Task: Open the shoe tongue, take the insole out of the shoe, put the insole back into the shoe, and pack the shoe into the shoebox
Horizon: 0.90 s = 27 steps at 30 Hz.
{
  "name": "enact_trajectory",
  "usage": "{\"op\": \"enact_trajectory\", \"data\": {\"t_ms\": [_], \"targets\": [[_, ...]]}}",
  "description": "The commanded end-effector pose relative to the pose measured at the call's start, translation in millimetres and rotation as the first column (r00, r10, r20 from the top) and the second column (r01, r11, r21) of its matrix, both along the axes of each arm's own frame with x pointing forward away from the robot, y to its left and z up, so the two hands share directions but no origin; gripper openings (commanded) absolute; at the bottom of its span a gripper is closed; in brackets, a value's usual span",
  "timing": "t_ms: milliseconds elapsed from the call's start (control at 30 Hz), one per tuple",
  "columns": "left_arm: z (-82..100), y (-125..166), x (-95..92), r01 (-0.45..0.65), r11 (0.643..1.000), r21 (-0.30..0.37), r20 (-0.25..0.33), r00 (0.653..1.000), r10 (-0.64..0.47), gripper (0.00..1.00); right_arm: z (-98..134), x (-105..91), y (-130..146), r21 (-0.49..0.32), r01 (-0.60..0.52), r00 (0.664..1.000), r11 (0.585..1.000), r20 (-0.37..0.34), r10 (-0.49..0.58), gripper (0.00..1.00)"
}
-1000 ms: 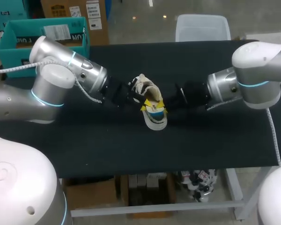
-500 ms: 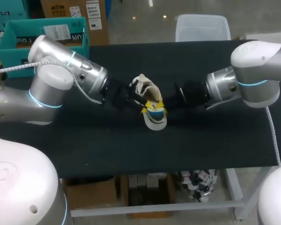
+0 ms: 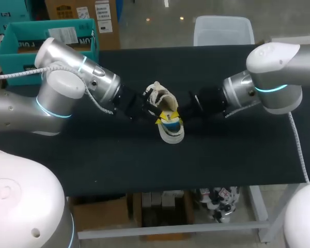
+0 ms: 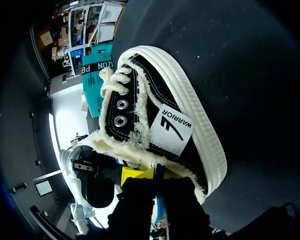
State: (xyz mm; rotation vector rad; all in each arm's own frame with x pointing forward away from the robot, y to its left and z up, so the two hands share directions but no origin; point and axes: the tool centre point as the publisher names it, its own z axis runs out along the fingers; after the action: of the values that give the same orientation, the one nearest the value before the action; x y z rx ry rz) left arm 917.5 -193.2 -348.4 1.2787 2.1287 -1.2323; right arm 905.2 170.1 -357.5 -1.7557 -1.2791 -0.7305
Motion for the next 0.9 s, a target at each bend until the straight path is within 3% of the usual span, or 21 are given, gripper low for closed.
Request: {"op": "enact_trajectory", "data": {"t_ms": [33, 233, 267, 333, 400, 433, 567, 600, 667, 767, 833, 867, 900], "targets": [[-8.2, -5.8, 13.4, 0.005, 1.000, -0.005, -0.012, 1.000, -0.005, 0.00, -2.5, 12.8, 7.7, 0.001, -0.024, 1.000, 1.000, -0.018, 0.024, 0.00], [-5.6, -8.1, 14.9, 0.004, 1.000, -0.008, -0.010, 1.000, -0.004, 0.00, -1.5, 14.4, 7.8, -0.003, -0.015, 1.000, 1.000, -0.026, 0.015, 0.00], [-5.0, -8.1, 14.4, 0.005, 1.000, -0.009, -0.009, 1.000, -0.005, 0.00, -0.4, 13.3, 7.0, -0.002, -0.010, 1.000, 1.000, -0.026, 0.010, 0.07], [-3.5, -7.9, 12.6, 0.007, 1.000, -0.013, -0.007, 1.000, -0.007, 0.00, 2.7, 9.3, 5.8, -0.001, -0.005, 1.000, 1.000, -0.022, 0.005, 0.38], [-2.7, -7.7, 10.6, 0.007, 1.000, -0.015, -0.005, 1.000, -0.007, 0.00, 5.8, 4.1, 4.9, -0.006, 0.001, 1.000, 1.000, -0.018, -0.001, 0.57], [-2.4, -7.7, 9.6, 0.007, 1.000, -0.015, -0.004, 1.000, -0.007, 0.00, 7.1, 2.1, 4.3, -0.006, 0.001, 1.000, 1.000, -0.017, -0.001, 0.60], [-0.7, -6.6, 6.5, 0.003, 1.000, -0.017, -0.001, 1.000, -0.003, 0.00, 12.3, -10.0, -0.7, -0.013, 0.012, 1.000, 1.000, -0.004, -0.012, 0.56], [0.0, -6.3, 5.9, 0.002, 1.000, -0.018, 0.000, 1.000, -0.002, 0.00, 12.7, -12.4, -2.4, -0.014, 0.016, 1.000, 1.000, -0.001, -0.016, 0.49], [1.2, -6.2, 5.0, -0.001, 1.000, -0.020, 0.002, 1.000, 0.001, 0.00, 12.9, -16.4, -5.2, -0.012, 0.024, 1.000, 1.000, 0.001, -0.024, 0.47], [2.8, -6.3, 3.3, -0.004, 1.000, -0.019, 0.005, 1.000, 0.004, 0.00, 13.5, -20.8, -7.1, -0.005, 0.028, 1.000, 1.000, 0.005, -0.028, 0.35], [3.3, -6.4, 3.3, -0.006, 1.000, -0.021, 0.006, 1.000, 0.006, 0.00, 13.9, -22.4, -7.5, -0.003, 0.028, 1.000, 1.000, 0.007, -0.028, 0.16], [3.9, -6.7, 2.9, -0.007, 1.000, -0.021, 0.007, 1.000, 0.007, 0.00, 14.1, -23.3, -7.7, -0.001, 0.028, 1.000, 1.000, 0.009, -0.028, 0.00], [4.4, -7.2, 2.3, -0.007, 1.000, -0.021, 0.008, 1.000, 0.007, 0.00, 14.2, -23.9, -8.0, 0.002, 0.026, 1.000, 1.000, 0.011, -0.026, 0.00]]}}
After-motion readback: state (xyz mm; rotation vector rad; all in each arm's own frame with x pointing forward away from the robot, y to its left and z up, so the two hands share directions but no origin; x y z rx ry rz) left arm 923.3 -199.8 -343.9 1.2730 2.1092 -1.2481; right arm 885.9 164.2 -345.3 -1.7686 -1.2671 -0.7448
